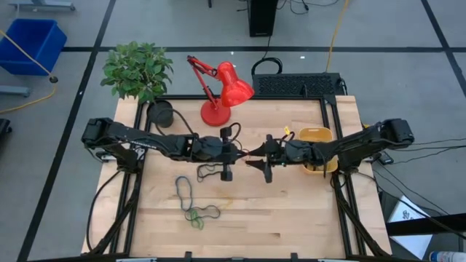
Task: Pick and place rubber bands into bin
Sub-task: Put the red rubber band into the yellow bin
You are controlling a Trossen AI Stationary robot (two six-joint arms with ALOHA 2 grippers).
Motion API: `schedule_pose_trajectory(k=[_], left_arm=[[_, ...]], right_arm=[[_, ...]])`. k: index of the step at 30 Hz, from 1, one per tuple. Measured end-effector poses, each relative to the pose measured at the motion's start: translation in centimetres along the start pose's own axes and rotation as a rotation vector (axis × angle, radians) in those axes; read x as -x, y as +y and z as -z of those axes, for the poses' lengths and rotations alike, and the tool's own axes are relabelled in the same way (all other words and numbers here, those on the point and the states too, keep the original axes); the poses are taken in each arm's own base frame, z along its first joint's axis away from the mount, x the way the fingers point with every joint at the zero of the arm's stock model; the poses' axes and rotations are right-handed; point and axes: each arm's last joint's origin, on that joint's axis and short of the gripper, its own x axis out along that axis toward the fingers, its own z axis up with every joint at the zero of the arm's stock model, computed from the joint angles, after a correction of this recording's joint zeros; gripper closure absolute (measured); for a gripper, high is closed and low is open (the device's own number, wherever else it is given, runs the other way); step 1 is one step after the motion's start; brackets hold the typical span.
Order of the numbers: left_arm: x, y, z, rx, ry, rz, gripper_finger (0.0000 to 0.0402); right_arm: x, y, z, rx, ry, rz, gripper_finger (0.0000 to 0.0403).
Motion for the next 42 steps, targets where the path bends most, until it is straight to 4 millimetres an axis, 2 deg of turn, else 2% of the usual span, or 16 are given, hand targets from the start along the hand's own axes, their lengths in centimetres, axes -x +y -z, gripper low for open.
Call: schedule_pose_trajectory(k=[4, 12, 14, 23, 34, 38, 42], left_arm=[[0.0, 0.2, 0.0, -0.004, -0.006, -0.007, 0.0397], [-0.1, 0.6, 0.1, 0.020, 0.000, -0.018, 0.0384], [-0.1, 0.6, 0.1, 0.024, 0.001, -0.018, 0.0385], [-0.1, 0.6, 0.1, 0.042, 0.000, -0.018, 0.0390], [-0.1, 0.6, 0.1, 0.072, 0.008, -0.035, 0.0312], [0.0, 0.5, 0.6, 0.090, 0.060, -0.061, 0.0271], [0.3, 0.4, 1.3, 0.101, 0.143, -0.046, 0.0245]], right_arm=[[-0.4, -0.1, 0.4, -0.017, 0.008, 0.001, 0.0263], [-0.2, 0.0, 0.1, -0.018, -0.005, -0.004, 0.0382], [-0.1, 0.0, 0.2, -0.009, 0.004, -0.002, 0.0396], [0.5, 0.0, -0.1, -0.008, 0.031, 0.007, 0.0399], [1.3, 0.1, -0.8, 0.003, 0.021, 0.006, 0.0402], [2.3, 0.1, -1.3, 0.006, 0.037, 0.040, 0.0402], [4.4, -0.1, -2.3, 0.007, 0.034, 0.133, 0.0402]])
